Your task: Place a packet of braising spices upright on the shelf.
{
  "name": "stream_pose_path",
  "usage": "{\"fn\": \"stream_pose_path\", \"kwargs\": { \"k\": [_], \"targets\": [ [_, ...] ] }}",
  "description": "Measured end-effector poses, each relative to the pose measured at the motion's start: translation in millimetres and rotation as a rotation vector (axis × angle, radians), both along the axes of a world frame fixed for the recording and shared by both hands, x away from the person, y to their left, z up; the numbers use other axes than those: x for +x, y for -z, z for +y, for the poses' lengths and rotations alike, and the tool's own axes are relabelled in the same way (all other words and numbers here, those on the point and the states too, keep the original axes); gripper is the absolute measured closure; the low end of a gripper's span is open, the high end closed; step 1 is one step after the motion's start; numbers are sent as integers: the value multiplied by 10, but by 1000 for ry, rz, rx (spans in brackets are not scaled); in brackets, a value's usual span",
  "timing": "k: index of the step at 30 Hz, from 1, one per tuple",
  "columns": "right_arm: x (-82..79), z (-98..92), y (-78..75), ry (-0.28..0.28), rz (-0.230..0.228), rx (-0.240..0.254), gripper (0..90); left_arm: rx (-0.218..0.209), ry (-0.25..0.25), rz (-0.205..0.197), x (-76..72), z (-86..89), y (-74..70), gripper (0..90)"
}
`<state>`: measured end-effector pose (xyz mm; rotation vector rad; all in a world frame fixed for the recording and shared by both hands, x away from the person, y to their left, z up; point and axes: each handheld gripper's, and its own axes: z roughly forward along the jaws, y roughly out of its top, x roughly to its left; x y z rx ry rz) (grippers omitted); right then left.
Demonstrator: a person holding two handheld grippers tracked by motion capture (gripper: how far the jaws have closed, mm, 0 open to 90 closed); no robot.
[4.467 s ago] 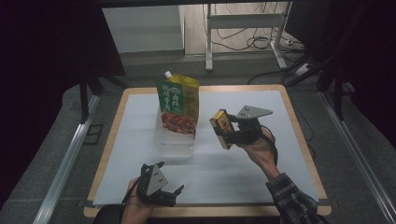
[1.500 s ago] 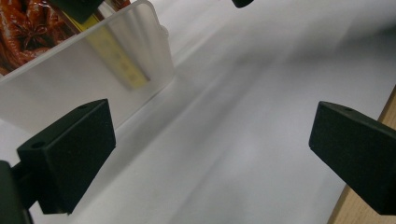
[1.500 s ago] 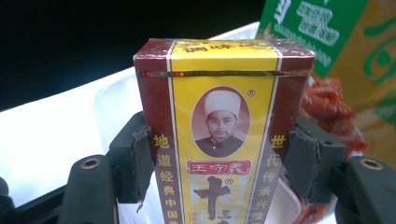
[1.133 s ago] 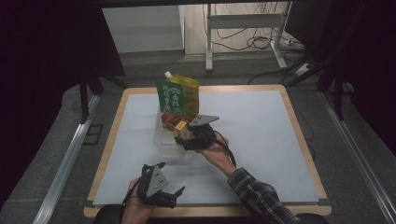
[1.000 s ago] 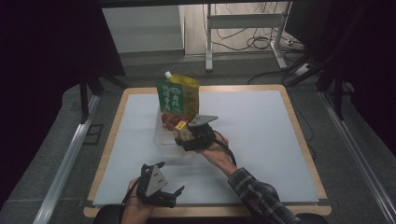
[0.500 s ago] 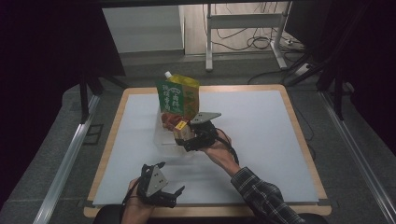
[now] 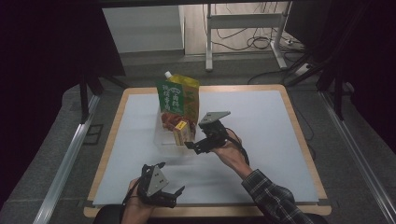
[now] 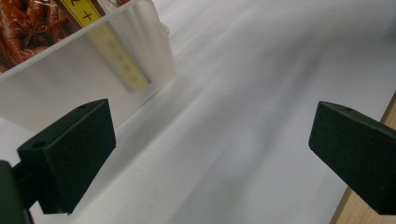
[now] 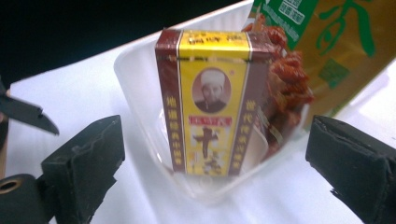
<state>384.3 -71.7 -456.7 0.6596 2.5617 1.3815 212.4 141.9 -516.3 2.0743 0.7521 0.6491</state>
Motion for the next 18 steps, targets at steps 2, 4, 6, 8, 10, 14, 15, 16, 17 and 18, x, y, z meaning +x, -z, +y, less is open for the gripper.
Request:
{"fn": "stream_pose_path", "kwargs": {
  "k": [2, 4, 6, 8, 10, 14, 15, 16, 17, 18],
  "targets": [
    [-20, -47, -11, 2, -4, -17, 35, 1, 0, 0, 0, -1, 0, 2],
    [-43, -99, -17, 6, -11, -26, 32, 1, 1, -1, 1, -1, 2, 2],
    [-64, -157, -19, 9, -11, -35, 32, 6, 1, -2, 2, 0, 1, 2],
    [-89, -235, -12, 14, -1, -47, 36, 7, 2, -1, 3, 0, 2, 3],
    [-104, -298, -3, 22, 9, -58, 37, 12, 4, -1, 5, 0, 3, 3],
    [-154, -440, 18, 53, 9, -60, 40, 15, 5, 1, 4, -6, 4, 3],
    [-170, -476, 19, 60, 7, -59, 41, 16, 5, 1, 4, -7, 5, 3],
    [-186, -518, 23, 66, 5, -58, 41, 16, 5, 2, 5, -6, 6, 3],
    [-197, -542, 25, 71, 5, -58, 41, 16, 5, 3, 6, -7, 7, 3],
    [-216, -594, 30, 76, -2, -64, 41, 11, 3, 4, 6, -10, 11, 3]
  ]
}}
